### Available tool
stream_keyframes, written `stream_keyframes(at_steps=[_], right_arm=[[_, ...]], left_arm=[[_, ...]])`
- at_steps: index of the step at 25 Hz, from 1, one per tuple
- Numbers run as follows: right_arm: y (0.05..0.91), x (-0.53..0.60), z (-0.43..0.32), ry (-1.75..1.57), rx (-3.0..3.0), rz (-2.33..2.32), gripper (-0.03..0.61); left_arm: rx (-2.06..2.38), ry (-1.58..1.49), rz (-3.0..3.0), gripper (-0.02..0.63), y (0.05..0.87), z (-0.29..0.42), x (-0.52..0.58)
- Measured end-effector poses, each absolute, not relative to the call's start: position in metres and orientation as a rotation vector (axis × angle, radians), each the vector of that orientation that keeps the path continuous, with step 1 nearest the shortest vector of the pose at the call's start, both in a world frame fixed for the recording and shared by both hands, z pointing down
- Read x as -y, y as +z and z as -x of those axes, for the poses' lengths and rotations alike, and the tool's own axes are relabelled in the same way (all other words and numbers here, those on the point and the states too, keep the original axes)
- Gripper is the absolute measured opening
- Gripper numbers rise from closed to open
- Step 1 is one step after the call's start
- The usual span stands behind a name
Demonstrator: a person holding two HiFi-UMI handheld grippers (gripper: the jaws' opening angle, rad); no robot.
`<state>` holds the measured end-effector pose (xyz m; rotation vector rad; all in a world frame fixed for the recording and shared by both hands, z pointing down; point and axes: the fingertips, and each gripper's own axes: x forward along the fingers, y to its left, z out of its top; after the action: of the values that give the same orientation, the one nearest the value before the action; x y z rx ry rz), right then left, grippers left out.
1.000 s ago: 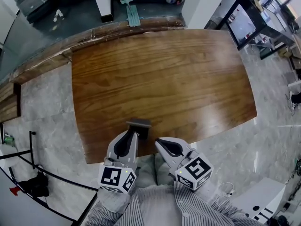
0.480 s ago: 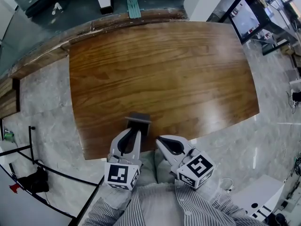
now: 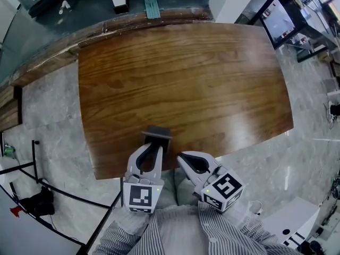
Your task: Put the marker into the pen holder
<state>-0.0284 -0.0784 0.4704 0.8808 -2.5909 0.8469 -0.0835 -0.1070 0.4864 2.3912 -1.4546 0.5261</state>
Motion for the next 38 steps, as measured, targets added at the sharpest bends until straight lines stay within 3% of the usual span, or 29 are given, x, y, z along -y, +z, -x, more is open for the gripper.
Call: stream_keyframes(at_steps=[17, 24, 28, 38], right_arm=[[0.471, 0.082, 0.030, 0.842, 2.598, -0.851, 0.000], [0.470, 0.080, 0.029, 0.836, 2.609, -0.849, 0.000], [0.468, 0.079, 0.028, 0.831, 2.614, -0.846, 0.000], [0.451, 0.076, 0.033, 0.787, 2.654, -0.809, 0.000]], left_arm=[[1.635, 0.573, -2.273, 0.057, 0.488, 0.110, 0.117], [1.624, 0.486, -2.214, 0.057, 0.489, 0.113, 0.117], [1.606, 0.442, -2.181, 0.110, 0.489, 0.113, 0.117], [1.559, 0.271, -2.124, 0.113, 0.463, 0.115, 0.105]])
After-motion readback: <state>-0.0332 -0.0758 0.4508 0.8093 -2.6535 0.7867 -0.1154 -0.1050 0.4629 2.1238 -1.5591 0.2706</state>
